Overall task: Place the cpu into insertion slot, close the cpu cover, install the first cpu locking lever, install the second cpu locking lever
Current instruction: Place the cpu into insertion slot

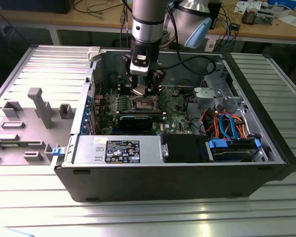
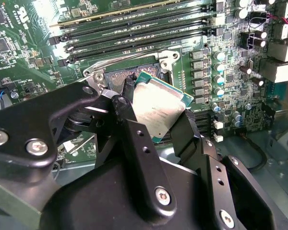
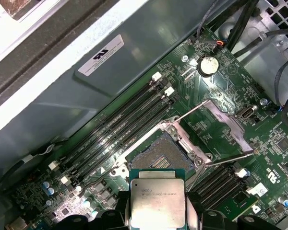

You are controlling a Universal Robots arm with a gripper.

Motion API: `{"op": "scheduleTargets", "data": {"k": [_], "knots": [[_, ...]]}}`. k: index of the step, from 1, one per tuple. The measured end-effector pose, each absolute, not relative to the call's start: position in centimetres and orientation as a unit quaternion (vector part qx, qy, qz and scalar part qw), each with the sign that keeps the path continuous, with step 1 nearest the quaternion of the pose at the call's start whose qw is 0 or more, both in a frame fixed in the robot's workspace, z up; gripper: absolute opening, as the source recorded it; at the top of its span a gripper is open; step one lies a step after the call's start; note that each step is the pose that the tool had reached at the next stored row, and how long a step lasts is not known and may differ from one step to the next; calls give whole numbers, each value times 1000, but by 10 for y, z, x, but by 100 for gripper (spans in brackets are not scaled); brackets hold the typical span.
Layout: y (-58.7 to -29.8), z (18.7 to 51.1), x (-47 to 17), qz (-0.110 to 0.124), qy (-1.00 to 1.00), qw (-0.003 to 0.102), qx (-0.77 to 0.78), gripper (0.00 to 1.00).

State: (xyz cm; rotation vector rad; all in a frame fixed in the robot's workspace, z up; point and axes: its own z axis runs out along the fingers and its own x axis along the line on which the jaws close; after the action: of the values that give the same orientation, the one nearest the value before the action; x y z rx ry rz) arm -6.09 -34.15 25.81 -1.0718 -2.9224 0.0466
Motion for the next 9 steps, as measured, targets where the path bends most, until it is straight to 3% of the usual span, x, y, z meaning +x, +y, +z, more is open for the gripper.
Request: {"op": "scheduleTargets", "data": {"k": [9], "knots": [[-341, 258, -61, 15, -935, 14, -353, 55]]}}
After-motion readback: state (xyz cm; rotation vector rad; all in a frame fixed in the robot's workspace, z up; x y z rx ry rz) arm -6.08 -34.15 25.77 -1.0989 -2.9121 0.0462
